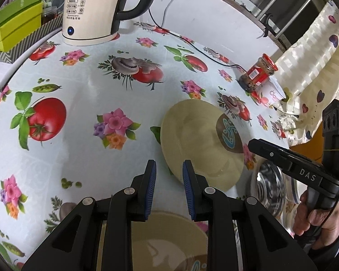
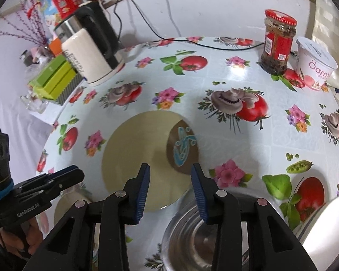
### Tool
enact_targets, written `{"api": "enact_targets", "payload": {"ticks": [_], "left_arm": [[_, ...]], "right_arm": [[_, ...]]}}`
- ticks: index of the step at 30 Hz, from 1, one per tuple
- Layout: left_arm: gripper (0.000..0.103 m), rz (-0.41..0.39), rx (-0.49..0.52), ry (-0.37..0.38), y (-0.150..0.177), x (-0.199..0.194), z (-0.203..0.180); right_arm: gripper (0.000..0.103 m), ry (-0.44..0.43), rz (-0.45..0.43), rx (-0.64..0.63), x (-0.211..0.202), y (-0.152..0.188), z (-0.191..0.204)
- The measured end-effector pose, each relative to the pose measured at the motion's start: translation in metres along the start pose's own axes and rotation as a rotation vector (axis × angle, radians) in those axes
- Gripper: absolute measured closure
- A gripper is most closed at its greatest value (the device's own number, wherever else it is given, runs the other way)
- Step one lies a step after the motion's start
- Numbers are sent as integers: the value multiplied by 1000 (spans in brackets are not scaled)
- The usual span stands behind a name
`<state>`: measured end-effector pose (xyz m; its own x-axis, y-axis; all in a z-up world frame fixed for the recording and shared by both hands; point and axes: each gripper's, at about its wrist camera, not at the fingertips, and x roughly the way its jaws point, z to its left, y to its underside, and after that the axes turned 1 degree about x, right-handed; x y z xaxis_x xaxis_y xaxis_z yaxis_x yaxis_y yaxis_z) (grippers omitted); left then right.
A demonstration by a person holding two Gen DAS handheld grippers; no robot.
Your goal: Organize plates and bowls
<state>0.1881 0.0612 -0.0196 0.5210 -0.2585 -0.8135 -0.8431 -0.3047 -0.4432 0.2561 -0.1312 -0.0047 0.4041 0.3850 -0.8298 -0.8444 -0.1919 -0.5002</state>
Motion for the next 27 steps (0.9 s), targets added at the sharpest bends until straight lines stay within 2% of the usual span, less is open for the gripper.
{"api": "enact_targets", "payload": {"ticks": [3, 27], "left_arm": [[79, 15, -13, 0, -3, 8, 2], [79, 81, -56, 17, -10, 39, 5]], "right_arm": [[73, 10, 14, 9, 8, -6, -5], [74, 42, 124, 50, 47, -20, -21]]}}
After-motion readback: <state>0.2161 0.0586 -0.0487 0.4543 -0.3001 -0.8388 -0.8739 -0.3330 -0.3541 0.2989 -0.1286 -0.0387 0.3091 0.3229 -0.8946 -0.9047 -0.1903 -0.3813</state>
